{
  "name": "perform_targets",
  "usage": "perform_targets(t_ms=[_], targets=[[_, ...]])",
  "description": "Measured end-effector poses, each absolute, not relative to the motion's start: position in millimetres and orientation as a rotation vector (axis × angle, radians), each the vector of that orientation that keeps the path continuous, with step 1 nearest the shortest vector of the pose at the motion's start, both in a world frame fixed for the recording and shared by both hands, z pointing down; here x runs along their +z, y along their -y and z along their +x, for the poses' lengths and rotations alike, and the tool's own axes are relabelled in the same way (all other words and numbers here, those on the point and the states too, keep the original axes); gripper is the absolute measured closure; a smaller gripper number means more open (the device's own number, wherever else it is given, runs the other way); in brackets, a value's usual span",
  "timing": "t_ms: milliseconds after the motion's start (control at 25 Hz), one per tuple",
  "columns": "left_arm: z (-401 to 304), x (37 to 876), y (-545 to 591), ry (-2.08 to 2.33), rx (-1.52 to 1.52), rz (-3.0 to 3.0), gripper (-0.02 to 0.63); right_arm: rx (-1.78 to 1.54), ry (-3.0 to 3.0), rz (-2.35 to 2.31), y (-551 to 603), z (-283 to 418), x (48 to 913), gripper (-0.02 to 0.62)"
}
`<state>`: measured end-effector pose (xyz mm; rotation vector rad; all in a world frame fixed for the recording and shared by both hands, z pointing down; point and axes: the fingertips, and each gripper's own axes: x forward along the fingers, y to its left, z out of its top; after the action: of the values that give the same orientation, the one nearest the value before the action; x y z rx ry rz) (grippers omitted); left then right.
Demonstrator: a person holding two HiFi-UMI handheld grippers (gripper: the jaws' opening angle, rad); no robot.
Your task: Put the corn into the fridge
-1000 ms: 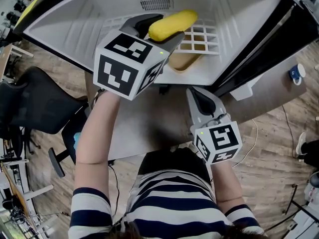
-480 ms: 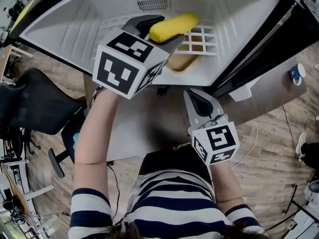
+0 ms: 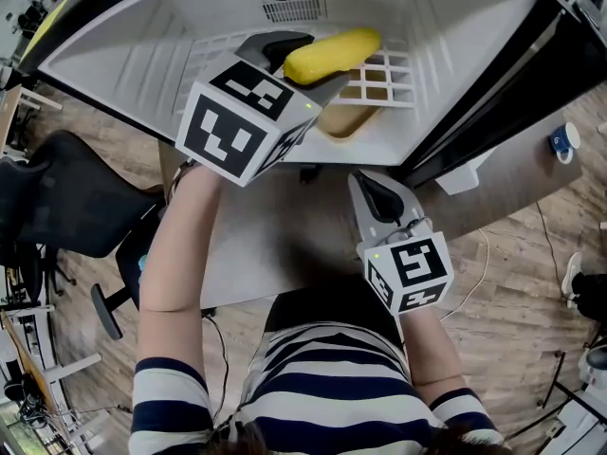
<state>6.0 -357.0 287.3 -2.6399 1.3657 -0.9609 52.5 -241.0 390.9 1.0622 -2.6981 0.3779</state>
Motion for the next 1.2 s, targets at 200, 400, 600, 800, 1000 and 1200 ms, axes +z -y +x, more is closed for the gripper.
perform_targets(t_ms=[200, 400, 600, 800, 1000, 1200], targets=[[4, 295, 355, -1.349, -1.029, -2.594, 0.606, 0.374, 2.695, 1.059, 240, 52, 390, 0.603], [3, 296, 355, -1.336, -1.028, -2.573, 0.606, 0.368, 2.691, 1.062, 240, 52, 390, 0.603], [-3, 303, 356, -1.340, -1.101, -2.504, 0.606, 0.367, 2.689, 1.070, 240, 53, 389, 0.603], [-3, 303, 357, -1.334, -1.105, -2.462, 0.606, 0.368, 2.688, 1.076, 239, 54, 389, 0.603], [-1, 296, 354, -1.345, -1.013, -2.510, 0.606, 0.364, 2.683, 1.090, 238, 57, 387, 0.603], [-4, 287, 347, -1.352, -0.937, -2.510, 0.606, 0.374, 2.674, 1.118, 236, 57, 386, 0.603]])
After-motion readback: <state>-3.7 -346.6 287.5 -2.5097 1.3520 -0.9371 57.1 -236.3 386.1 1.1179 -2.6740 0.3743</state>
